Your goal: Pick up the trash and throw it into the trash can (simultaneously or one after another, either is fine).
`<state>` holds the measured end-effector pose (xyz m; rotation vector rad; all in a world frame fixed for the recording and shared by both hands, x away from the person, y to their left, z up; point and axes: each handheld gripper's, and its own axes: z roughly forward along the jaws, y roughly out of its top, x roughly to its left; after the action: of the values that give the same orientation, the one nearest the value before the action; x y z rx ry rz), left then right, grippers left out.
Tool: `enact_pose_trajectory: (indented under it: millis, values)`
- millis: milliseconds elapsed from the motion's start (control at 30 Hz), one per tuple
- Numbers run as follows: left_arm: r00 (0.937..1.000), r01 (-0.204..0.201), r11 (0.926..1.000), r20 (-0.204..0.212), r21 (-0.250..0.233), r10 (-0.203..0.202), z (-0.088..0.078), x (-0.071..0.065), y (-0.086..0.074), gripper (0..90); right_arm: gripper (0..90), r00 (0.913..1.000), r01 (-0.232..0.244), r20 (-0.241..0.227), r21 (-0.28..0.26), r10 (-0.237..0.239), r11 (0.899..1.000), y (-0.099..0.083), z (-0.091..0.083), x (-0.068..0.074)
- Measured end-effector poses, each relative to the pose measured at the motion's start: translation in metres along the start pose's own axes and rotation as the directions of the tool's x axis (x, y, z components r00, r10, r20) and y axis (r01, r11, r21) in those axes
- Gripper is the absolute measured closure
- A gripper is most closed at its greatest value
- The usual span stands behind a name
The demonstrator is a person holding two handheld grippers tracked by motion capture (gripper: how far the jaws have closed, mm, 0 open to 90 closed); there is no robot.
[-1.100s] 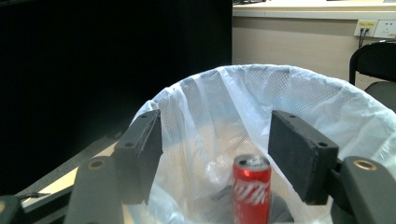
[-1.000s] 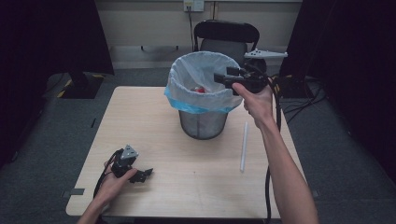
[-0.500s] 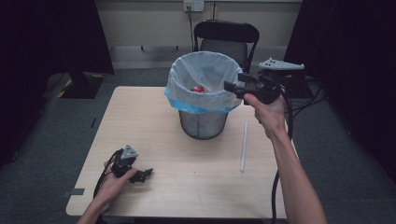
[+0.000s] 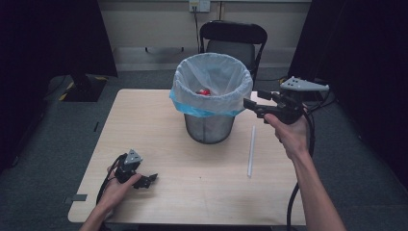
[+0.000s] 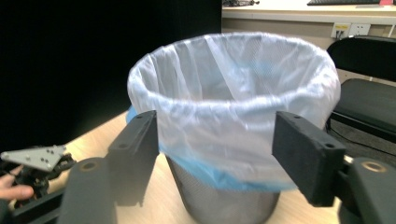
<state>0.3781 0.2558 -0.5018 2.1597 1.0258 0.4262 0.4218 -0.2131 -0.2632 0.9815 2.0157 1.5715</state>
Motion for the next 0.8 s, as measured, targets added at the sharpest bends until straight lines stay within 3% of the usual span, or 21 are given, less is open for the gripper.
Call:
enact_pose_trajectory:
  millis: [200, 467, 800]
  values:
    - [1.0, -0.001, 1.0, 0.0, 0.001, 0.001, 0.0, 0.0, 0.0, 0.0, 32.8, 0.9998, -0.019, 0.008, 0.023, 0.019, 1.0, -0.025, -0.007, -0.002]
    - [1.0, -0.001, 1.0, -0.001, 0.0, 0.001, 0.0, 0.0, 0.0, 0.0, 32.1, 0.9989, -0.041, 0.027, 0.099, 0.038, 0.994, -0.072, -0.006, -0.001]
    - [1.0, 0.003, 1.0, -0.002, -0.003, -0.003, 0.0, -0.001, 0.0, 0.1, 35.1, 0.9902, -0.117, 0.099, 0.199, 0.099, 0.973, -0.135, 0.001, -0.009]
